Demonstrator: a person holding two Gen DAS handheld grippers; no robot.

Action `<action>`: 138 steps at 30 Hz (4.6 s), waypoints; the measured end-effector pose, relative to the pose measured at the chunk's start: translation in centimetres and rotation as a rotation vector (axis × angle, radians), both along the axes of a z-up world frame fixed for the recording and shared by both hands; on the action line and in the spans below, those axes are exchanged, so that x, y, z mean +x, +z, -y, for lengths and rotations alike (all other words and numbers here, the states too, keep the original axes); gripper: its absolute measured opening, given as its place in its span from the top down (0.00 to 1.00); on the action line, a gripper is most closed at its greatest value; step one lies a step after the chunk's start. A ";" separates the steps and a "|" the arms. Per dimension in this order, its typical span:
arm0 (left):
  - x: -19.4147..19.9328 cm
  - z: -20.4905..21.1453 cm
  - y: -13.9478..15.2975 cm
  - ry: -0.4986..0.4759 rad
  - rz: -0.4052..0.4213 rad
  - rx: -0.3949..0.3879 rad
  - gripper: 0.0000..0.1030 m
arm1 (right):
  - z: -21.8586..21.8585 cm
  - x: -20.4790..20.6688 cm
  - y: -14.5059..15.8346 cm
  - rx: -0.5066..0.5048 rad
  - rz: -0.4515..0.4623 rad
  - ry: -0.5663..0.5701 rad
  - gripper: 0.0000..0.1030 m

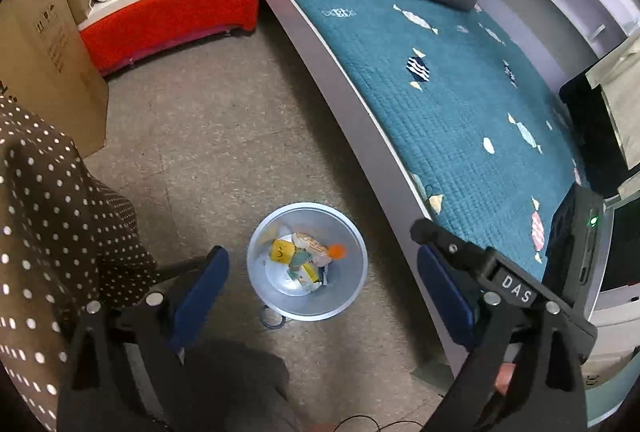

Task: Collect trash
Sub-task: 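Carry both items to the wastebasket and open both tools to drop them, then move both tools back to the table and grasp the white-red medicine box with the right tool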

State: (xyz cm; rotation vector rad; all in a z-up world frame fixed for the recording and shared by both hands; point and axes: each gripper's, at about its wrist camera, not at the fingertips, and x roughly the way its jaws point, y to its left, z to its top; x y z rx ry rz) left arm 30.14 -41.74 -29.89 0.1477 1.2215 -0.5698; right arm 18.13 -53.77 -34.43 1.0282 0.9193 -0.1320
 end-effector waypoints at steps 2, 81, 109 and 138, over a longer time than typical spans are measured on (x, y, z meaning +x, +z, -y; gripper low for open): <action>-0.4 -0.4 0.5 -0.004 0.021 0.004 0.10 | 0.1 -0.5 0.1 -0.004 0.001 -0.002 0.09; -9.6 -41.8 10.9 0.253 0.481 0.083 0.06 | -34.7 3.0 20.6 -0.398 0.320 0.567 0.06; -9.1 -46.7 9.5 0.312 0.383 -0.076 0.95 | -45.3 6.5 19.5 -0.660 0.303 0.856 0.06; -12.4 -51.6 10.4 0.446 0.432 -0.184 0.95 | -48.3 10.7 17.1 -0.689 0.293 0.899 0.51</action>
